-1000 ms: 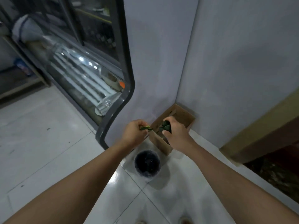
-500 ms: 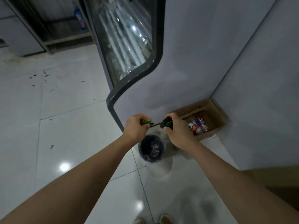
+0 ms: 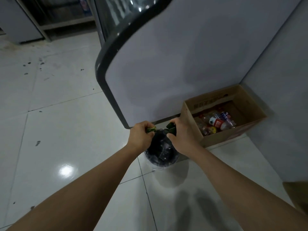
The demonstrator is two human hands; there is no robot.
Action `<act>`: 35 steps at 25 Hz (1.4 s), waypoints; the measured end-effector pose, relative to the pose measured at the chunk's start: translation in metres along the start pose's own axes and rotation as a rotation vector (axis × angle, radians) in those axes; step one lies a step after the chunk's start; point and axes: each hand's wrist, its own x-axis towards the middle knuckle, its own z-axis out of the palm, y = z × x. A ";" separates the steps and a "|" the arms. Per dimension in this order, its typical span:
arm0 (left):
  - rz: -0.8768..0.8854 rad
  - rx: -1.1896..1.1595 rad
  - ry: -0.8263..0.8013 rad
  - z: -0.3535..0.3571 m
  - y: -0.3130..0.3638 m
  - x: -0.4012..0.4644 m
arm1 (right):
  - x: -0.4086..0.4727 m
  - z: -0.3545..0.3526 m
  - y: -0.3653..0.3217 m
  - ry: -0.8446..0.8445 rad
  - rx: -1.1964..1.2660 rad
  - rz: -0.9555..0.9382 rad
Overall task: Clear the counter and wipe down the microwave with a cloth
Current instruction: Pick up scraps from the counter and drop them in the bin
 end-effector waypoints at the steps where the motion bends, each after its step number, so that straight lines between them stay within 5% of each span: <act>1: 0.001 0.003 0.004 0.013 -0.018 0.009 | 0.008 0.018 0.015 -0.002 0.005 -0.005; 17: 0.109 0.106 0.064 0.162 -0.192 0.128 | 0.122 0.200 0.178 0.012 -0.101 -0.012; 35: 0.173 0.338 -0.039 0.159 -0.178 0.123 | 0.117 0.193 0.188 -0.077 -0.132 0.002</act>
